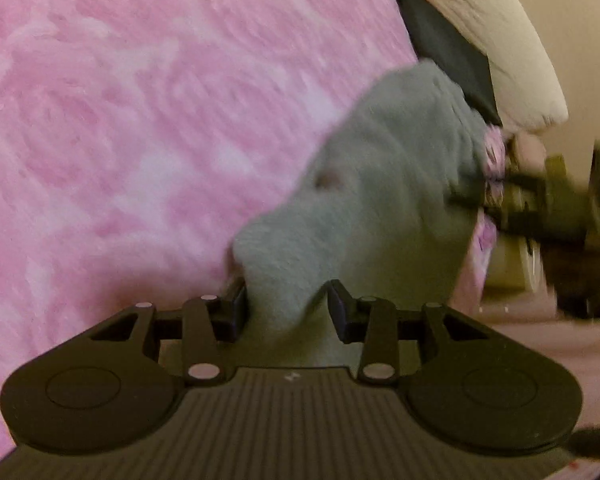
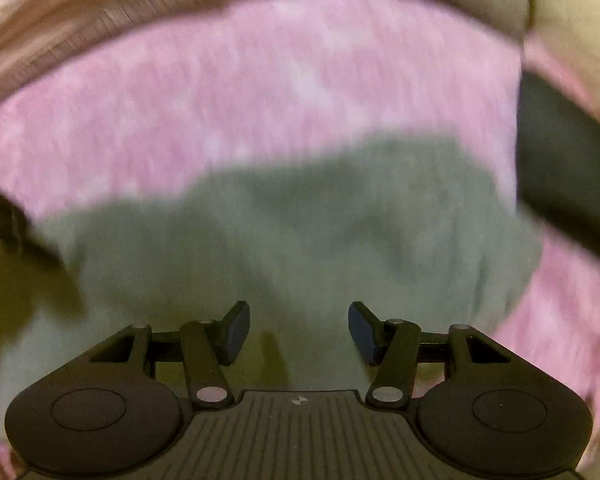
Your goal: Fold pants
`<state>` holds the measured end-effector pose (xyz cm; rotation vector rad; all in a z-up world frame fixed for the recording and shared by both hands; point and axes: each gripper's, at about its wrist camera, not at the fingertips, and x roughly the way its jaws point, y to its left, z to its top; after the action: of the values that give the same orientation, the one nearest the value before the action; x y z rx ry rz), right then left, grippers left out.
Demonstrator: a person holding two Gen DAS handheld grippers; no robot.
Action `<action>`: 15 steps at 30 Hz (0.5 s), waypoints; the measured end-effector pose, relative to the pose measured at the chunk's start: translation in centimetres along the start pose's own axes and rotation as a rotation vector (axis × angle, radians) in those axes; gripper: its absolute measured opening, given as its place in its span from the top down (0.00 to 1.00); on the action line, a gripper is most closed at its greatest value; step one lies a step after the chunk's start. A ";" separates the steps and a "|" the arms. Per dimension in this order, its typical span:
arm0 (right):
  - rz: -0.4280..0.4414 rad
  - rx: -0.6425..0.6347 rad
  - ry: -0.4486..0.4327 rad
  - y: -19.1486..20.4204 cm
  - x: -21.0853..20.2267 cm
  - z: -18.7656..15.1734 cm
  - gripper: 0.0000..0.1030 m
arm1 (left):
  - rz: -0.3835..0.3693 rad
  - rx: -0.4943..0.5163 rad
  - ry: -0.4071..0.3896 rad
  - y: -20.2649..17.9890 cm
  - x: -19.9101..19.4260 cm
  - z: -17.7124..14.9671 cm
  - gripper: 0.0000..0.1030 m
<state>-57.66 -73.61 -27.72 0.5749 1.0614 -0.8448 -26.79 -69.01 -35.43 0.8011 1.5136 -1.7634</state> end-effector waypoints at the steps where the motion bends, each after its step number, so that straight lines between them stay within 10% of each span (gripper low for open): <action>1: 0.007 -0.016 -0.025 -0.3 0.2 0.8 0.50 | 0.000 0.003 0.005 -0.4 0.1 -0.2 0.66; 11: 0.078 -0.009 0.066 -5.4 4.8 2.5 0.50 | -0.124 -0.347 -0.062 3.4 0.3 1.1 0.67; 15: 0.080 0.017 0.054 -5.8 4.4 1.8 0.51 | -0.089 -0.357 -0.147 4.0 -0.9 2.3 0.97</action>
<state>-60.46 -79.66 -31.16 0.6533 1.0745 -0.7728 -23.03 -71.61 -36.71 0.4226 1.7179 -1.5135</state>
